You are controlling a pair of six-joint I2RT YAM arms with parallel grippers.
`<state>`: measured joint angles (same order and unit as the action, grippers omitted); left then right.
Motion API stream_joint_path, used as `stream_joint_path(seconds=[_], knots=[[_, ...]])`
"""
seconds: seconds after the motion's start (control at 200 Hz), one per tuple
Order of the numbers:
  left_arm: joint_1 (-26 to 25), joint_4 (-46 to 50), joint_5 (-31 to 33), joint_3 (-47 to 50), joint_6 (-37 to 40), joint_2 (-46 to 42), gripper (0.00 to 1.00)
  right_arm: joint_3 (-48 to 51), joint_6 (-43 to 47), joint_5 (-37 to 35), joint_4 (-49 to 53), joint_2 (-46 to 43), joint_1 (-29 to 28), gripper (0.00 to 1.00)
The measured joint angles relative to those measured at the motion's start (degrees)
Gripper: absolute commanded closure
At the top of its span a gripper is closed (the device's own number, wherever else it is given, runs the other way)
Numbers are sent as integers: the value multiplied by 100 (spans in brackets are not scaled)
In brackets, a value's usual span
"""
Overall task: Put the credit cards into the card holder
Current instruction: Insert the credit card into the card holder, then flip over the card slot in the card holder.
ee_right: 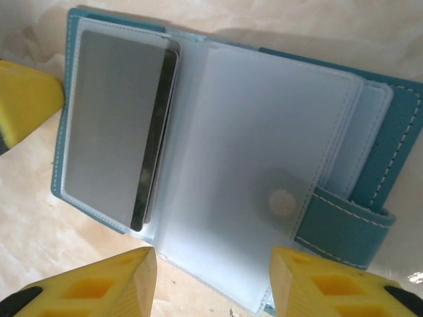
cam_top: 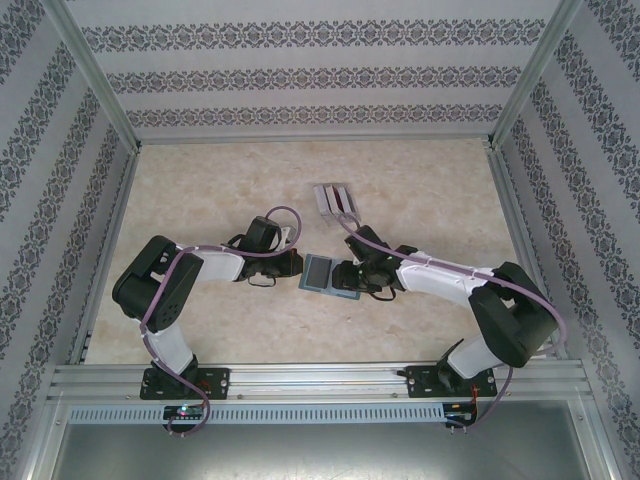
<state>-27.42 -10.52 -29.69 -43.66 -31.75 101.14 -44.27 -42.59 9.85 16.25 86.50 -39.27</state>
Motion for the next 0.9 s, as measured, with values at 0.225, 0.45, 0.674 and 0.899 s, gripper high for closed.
stream_joint_path(seconds=[0.225, 0.45, 0.674, 0.899], knots=[[0, 4, 15, 0, 0, -4, 93, 37, -87, -186, 35, -94, 0, 45], [0, 4, 15, 0, -2, -4, 93, 417, -229, -254, -118, -468, 15, 47], [0, 4, 17, 0, -4, -4, 93, 426, -267, -190, -413, -133, 9, 55], [0, 4, 22, 0, -4, -9, 92, 291, -208, -190, -474, -42, 0, 61]])
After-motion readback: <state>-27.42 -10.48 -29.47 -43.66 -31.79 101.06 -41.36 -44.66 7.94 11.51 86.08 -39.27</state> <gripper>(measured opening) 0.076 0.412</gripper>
